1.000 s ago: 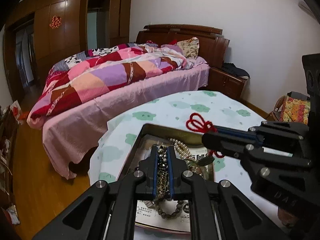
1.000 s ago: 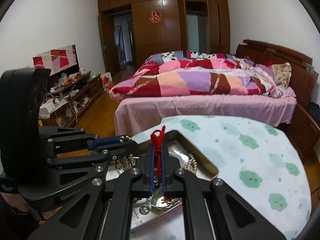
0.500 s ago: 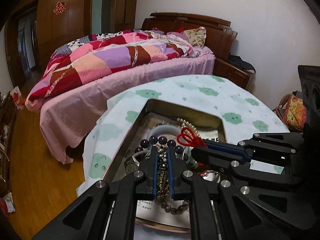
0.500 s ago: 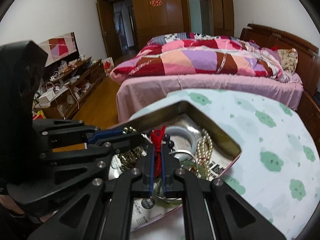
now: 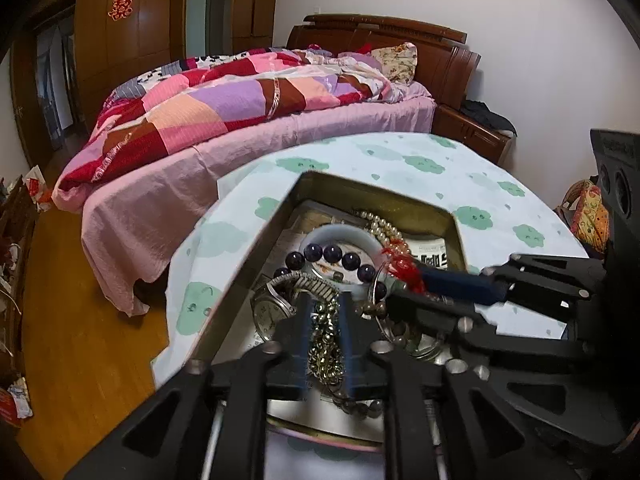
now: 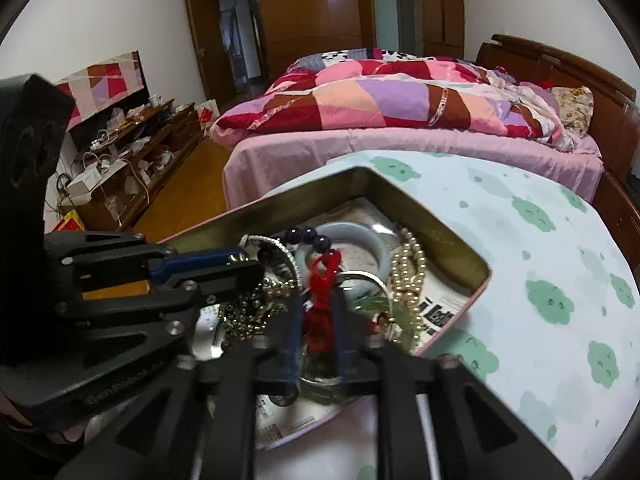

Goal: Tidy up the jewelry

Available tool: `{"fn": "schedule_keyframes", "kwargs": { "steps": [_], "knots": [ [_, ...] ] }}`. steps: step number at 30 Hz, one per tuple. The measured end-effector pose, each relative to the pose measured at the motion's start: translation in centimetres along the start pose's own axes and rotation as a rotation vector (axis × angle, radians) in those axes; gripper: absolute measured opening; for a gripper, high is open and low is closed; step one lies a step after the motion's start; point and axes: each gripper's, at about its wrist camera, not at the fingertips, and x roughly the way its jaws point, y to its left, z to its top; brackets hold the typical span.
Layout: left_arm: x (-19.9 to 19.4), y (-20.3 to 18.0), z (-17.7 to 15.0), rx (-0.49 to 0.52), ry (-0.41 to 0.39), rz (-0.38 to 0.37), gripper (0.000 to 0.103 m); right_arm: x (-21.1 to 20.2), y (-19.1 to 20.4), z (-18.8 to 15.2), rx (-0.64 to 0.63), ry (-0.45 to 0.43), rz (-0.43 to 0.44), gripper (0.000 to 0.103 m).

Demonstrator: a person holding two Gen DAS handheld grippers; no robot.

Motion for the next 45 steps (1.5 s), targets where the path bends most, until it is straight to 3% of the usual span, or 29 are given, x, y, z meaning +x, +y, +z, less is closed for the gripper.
{"fn": "schedule_keyframes", "kwargs": {
  "steps": [2, 5, 8, 11, 22, 45],
  "knots": [
    [-1.0, 0.2, 0.3, -0.008, -0.027, 0.012, 0.037, -0.7, -0.4, 0.1, 0.022, -0.017, -0.015, 0.047],
    [-2.9, 0.6, 0.7, -0.027, -0.076, 0.009, 0.059, -2.5, -0.9, 0.2, 0.047, -0.047, -0.030, 0.053],
    [-5.0, 0.6, 1.1, -0.035, -0.133, 0.011, 0.067, -3.8, -0.7, 0.3, 0.053, -0.070, -0.066, 0.059],
    [-5.9, 0.4, 1.4, -0.026, -0.154, 0.027, 0.068, -5.1, -0.5, 0.4, 0.064, -0.098, -0.076, 0.064],
    [-8.3, 0.7, 1.6, -0.044, -0.196, 0.035, 0.068, -6.8, 0.2, 0.6, 0.060, -0.147, -0.105, 0.067],
    [-8.7, 0.8, 1.7, -0.053, -0.200, 0.044, 0.068, -7.8, 0.3, 0.2, 0.066, -0.174, -0.107, 0.070]
  ]
}}
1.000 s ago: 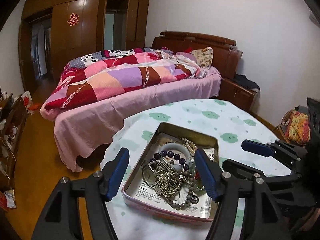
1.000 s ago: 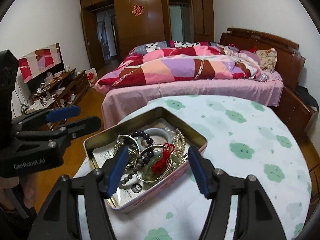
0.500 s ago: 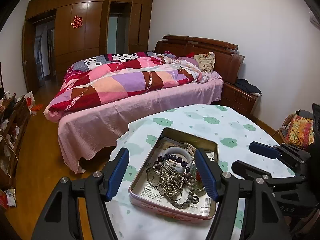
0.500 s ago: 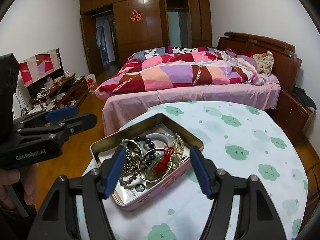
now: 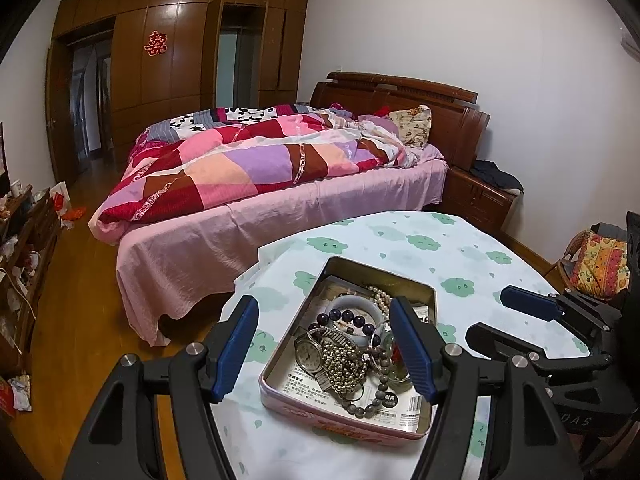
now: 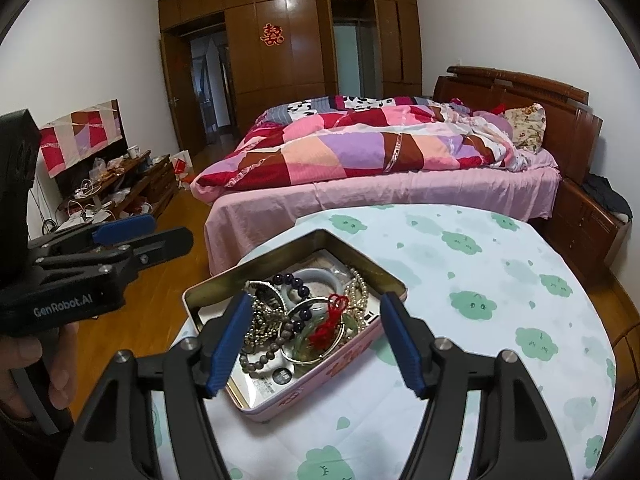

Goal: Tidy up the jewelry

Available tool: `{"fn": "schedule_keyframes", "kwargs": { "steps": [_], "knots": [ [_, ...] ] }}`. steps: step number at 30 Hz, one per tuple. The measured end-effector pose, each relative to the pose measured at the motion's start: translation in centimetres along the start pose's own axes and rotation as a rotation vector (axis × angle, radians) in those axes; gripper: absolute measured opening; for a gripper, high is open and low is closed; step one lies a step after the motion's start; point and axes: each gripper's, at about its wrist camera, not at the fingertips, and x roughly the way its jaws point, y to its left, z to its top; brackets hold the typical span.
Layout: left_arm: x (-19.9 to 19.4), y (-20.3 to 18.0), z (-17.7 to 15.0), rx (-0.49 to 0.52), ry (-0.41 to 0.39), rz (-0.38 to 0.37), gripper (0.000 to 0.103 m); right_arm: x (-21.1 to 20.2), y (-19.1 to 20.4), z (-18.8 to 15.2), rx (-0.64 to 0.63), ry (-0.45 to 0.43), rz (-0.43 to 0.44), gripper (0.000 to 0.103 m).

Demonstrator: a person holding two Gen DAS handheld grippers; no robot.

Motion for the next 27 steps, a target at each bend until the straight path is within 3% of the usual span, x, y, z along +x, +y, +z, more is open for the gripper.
{"fn": "schedule_keyframes", "kwargs": {
  "steps": [27],
  "knots": [
    [0.08, 0.75, -0.10, -0.010, 0.004, 0.009, 0.068, -0.22, -0.41, 0.18, 0.009, -0.012, -0.010, 0.072]
  ]
}}
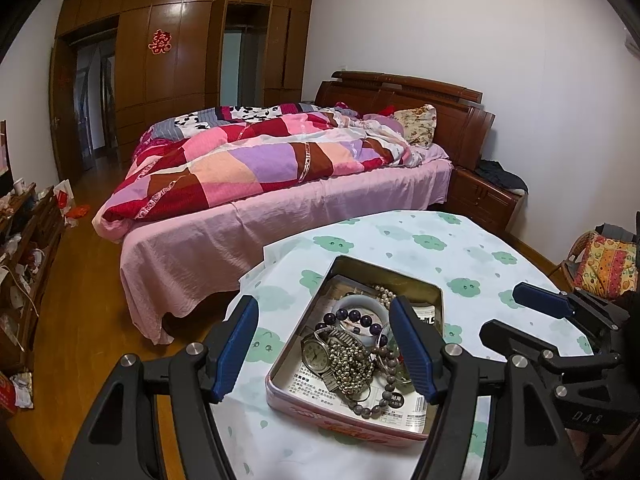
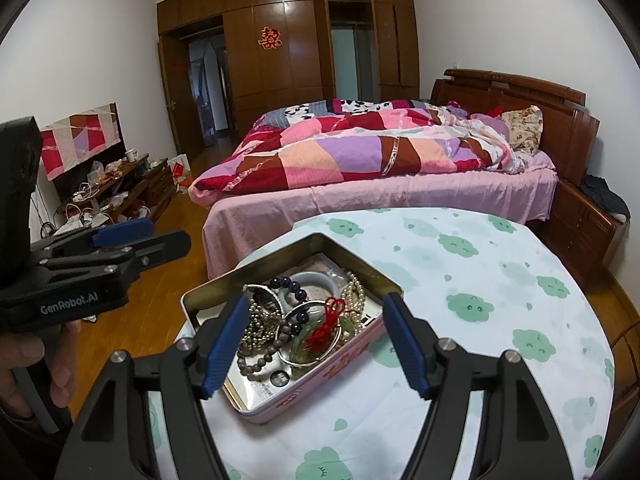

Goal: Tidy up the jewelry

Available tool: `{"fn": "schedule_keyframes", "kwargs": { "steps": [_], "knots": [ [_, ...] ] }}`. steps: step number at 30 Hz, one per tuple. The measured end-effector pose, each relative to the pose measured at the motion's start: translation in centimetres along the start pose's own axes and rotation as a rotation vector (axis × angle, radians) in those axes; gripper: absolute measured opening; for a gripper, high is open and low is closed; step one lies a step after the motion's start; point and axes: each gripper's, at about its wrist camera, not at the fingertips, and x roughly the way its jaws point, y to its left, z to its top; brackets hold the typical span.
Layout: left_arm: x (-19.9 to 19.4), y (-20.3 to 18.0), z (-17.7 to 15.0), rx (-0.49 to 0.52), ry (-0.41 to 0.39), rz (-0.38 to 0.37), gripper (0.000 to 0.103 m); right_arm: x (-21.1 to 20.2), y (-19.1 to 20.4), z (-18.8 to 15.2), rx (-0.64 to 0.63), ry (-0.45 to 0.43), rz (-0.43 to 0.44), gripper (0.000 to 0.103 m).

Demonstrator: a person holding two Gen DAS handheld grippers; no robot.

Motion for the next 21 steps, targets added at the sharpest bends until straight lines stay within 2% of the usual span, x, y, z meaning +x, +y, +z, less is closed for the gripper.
{"fn": "schedule_keyframes", "kwargs": {
  "steps": [21],
  "knots": [
    [0.28, 0.02, -0.04, 0.000, 0.013, 0.016, 0.068, -0.01, 0.07, -0.07, -0.001, 0.001, 0.001, 0.072]
  ]
}}
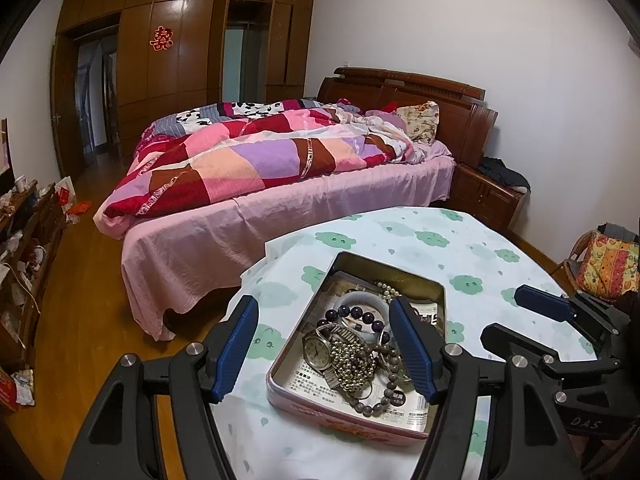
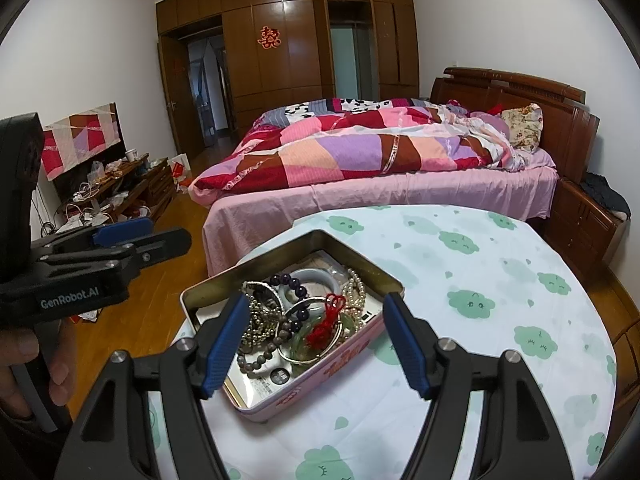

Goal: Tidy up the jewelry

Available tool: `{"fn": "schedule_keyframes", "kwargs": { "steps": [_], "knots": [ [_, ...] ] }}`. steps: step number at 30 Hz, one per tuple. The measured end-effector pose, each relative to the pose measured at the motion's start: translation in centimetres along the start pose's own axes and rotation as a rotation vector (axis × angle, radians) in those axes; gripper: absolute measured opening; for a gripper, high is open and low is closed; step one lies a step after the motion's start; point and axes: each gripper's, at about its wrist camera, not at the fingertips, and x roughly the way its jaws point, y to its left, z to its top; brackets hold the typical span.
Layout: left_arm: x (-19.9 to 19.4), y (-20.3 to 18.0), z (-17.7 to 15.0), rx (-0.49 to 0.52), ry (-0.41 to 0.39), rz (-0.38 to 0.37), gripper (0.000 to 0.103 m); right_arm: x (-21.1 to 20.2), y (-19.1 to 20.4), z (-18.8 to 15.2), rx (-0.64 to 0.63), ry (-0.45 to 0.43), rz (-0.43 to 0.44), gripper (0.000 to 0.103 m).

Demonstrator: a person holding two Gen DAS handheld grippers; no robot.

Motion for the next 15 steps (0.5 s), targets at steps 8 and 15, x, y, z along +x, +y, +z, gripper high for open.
{"fn": "schedule_keyframes", "kwargs": {
  "steps": [8, 15],
  "knots": [
    [0.18, -0.14, 0.01, 0.003, -0.008, 0.057, 0.086, 0.04, -0.03, -0.33, 0.002, 0.001, 0.000, 0.072],
    [0.18, 0.21, -0.09, 0.000, -0.019, 0.060, 0.086, 0.08, -0.07, -0.41, 0.003, 0.001, -0.001, 0.072]
  ]
}}
